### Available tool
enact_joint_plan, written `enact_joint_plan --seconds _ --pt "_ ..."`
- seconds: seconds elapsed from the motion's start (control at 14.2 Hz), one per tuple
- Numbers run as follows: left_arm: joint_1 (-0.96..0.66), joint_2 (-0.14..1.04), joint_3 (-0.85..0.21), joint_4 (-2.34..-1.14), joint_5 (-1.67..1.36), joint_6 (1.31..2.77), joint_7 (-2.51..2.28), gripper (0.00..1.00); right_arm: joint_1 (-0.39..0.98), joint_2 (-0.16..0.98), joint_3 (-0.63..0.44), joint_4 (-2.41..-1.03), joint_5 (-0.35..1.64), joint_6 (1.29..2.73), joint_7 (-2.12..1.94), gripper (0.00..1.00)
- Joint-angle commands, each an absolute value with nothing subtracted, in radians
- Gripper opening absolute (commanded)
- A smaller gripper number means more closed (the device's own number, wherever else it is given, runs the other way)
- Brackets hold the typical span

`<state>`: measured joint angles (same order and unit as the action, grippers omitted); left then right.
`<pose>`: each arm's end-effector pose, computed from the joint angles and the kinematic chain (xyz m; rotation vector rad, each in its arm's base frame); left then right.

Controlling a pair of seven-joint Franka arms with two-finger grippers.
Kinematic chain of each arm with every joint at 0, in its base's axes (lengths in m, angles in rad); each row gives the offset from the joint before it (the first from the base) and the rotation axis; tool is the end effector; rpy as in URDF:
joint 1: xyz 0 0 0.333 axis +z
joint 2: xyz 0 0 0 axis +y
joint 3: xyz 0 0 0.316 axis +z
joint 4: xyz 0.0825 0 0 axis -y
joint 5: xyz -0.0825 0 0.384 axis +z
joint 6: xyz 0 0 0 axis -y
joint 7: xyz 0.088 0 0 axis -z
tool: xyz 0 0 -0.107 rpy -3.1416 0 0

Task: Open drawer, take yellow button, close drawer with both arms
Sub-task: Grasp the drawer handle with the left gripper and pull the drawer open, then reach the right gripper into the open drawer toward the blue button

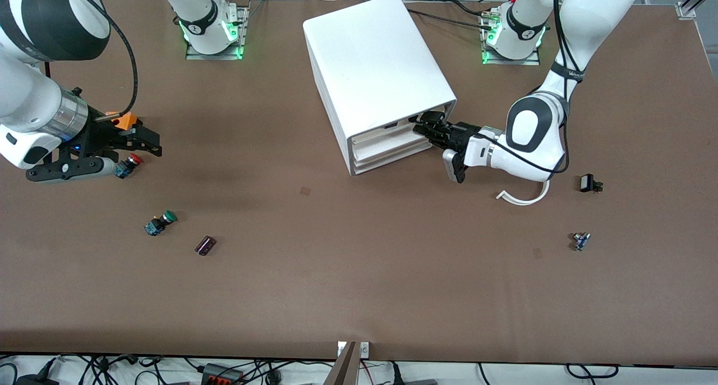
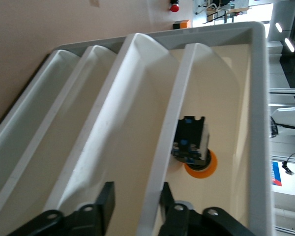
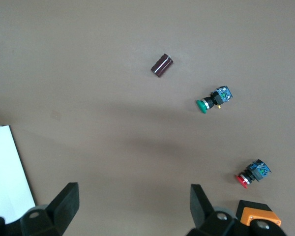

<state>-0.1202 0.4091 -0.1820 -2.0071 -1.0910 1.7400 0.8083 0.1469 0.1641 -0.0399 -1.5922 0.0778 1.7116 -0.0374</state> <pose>0.5094 -0.2401 0.2607 1.9004 -0.4906 -0.3702 0.6044 0.0739 0.5310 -3.0654 -0.2028 0.0721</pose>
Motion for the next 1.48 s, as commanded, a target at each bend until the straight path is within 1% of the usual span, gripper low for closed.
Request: enact_joint_plan --seconds 0.0,0.07,0.14,0.35,0.49,0.63,0.7,0.77,0.85,0.92,0.99,1.13,1.27,1.41 --pt "-0.109 0.41 -0.186 -2.005 -1.103 1.756 0.877 0.11 0.146 0.173 -0.041 -1.569 0.094 1.706 -0.029 1.0" --pt "-0.1 0.411 -0.186 -2.0 -1.103 1.756 0.911 0.08 0.152 0.173 -0.041 -1.569 0.095 1.706 -0.028 1.0" --pt "-0.088 0.413 -0.184 -1.996 -1.1 1.758 0.919 0.06 0.152 0.178 -0.04 -1.569 0.101 1.709 -0.026 1.0" --pt "-0.046 0.429 -0.181 -1.924 -1.086 1.758 0.904 0.06 0.195 0.181 -0.038 -1.568 0.121 1.727 -0.026 1.0" --pt "-0.046 0.492 -0.173 -1.847 -1.083 1.763 0.9 0.07 0.224 0.202 -0.038 -1.569 0.126 1.796 -0.026 1.0" --pt "-0.035 0.55 -0.164 -1.758 -1.045 1.763 0.899 0.07 0.245 0.222 -0.038 -1.569 0.135 1.821 -0.025 1.0" --pt "-0.031 0.572 -0.164 -1.732 -1.032 1.761 0.893 0.09 0.259 0.228 -0.038 -1.566 0.165 1.831 -0.025 1.0" --pt "-0.029 0.583 -0.164 -1.718 -1.032 1.761 0.893 0.13 0.281 0.245 -0.038 -1.548 0.211 1.86 -0.026 1.0" --pt "-0.028 0.584 -0.163 -1.717 -1.032 1.763 0.893 0.18 0.31 0.262 -0.04 -1.531 0.231 1.876 -0.028 1.0" --pt "-0.025 0.583 -0.16 -1.715 -1.031 1.763 0.893 0.34 0.339 0.285 -0.04 -1.499 0.233 1.89 -0.022 1.0" --pt "-0.02 0.583 -0.16 -1.715 -1.031 1.761 0.906 0.99 0.365 0.302 -0.038 -1.474 0.233 1.908 0.012 1.0" --pt "-0.009 0.571 -0.16 -1.723 -1.029 1.755 0.896 1.0 0.44 0.34 -0.04 -1.436 0.232 1.997 0.084 1.0" --pt "0.002 0.542 -0.15 -1.72 -1.002 1.711 0.853 1.0 0.512 0.379 -0.04 -1.421 0.23 2.113 0.126 1.0" --pt "0.026 0.499 -0.149 -1.71 -0.881 1.662 0.723 1.0 0.557 0.406 -0.04 -1.419 0.23 2.204 0.158 1.0"
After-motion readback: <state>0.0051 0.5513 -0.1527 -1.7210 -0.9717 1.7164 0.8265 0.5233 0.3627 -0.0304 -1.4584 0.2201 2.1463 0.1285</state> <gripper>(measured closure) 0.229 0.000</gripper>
